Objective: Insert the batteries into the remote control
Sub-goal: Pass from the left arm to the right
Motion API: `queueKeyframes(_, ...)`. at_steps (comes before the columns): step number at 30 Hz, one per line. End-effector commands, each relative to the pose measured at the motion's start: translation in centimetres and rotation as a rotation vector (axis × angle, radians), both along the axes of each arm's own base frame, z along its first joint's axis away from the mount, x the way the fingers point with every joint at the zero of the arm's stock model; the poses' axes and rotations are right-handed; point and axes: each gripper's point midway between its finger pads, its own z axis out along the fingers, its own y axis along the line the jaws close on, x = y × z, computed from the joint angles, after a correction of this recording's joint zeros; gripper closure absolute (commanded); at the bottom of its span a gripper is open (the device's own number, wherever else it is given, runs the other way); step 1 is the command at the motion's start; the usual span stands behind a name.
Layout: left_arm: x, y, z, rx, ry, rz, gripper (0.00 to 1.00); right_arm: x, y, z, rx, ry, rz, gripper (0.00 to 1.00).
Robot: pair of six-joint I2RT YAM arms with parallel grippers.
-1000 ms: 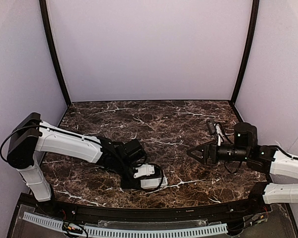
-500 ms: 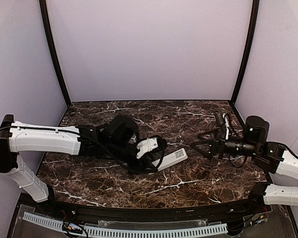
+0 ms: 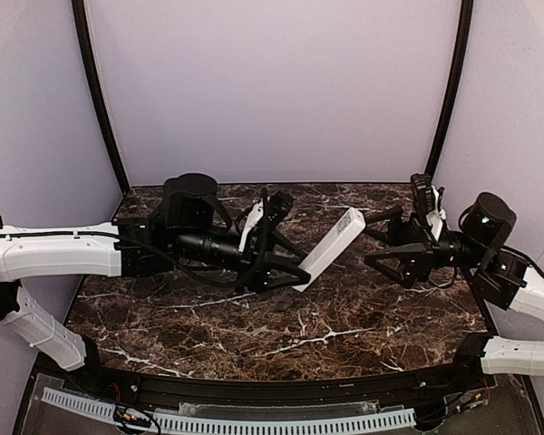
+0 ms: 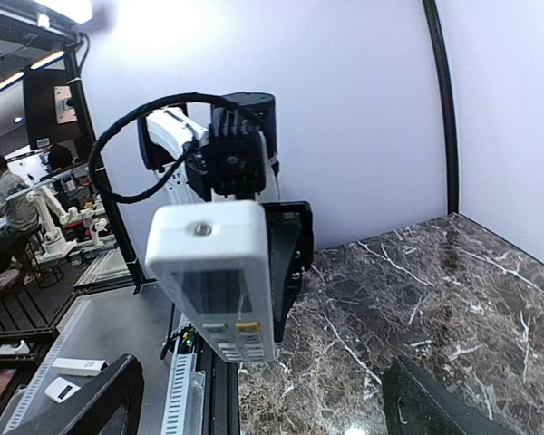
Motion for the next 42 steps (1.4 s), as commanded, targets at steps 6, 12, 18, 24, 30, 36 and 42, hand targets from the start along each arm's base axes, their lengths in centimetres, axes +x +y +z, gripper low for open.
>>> queueKeyframes(6, -1.6, -0.1, 6.1, -0.221, 0.047, -0.109, 0.84, -1.8, 0.4, 5.2, 0.121, -0.144, 0.115, 0.13)
queueKeyframes(12, -1.4, -0.4, 6.2, -0.240, 0.049, -0.106, 0.83, -1.4, 1.9, 5.6, 0.123, -0.132, 0.142, 0.17)
queueKeyframes(18, -0.6, -0.3, 5.8, -0.240, 0.028, -0.050, 0.83, -1.5, 3.0, 5.8, 0.127, -0.127, 0.143, 0.19)
queueKeyframes(24, -0.1, -0.6, 5.4, -0.241, 0.031, -0.027, 0.83, -1.6, 4.2, 5.6, 0.123, -0.112, 0.149, 0.21)
queueKeyframes(30, 0.2, -0.5, 5.3, -0.247, 0.024, -0.009, 0.83, -1.3, 4.9, 5.7, 0.127, -0.103, 0.135, 0.26)
queueKeyframes(36, 0.8, -0.6, 4.5, -0.229, 0.014, 0.024, 0.83, -0.7, 5.1, 5.9, 0.136, -0.092, 0.105, 0.37)
queueKeyframes(42, 0.9, -0.7, 4.1, -0.219, 0.014, 0.031, 0.82, -0.5, 5.4, 5.6, 0.133, -0.077, 0.102, 0.52)
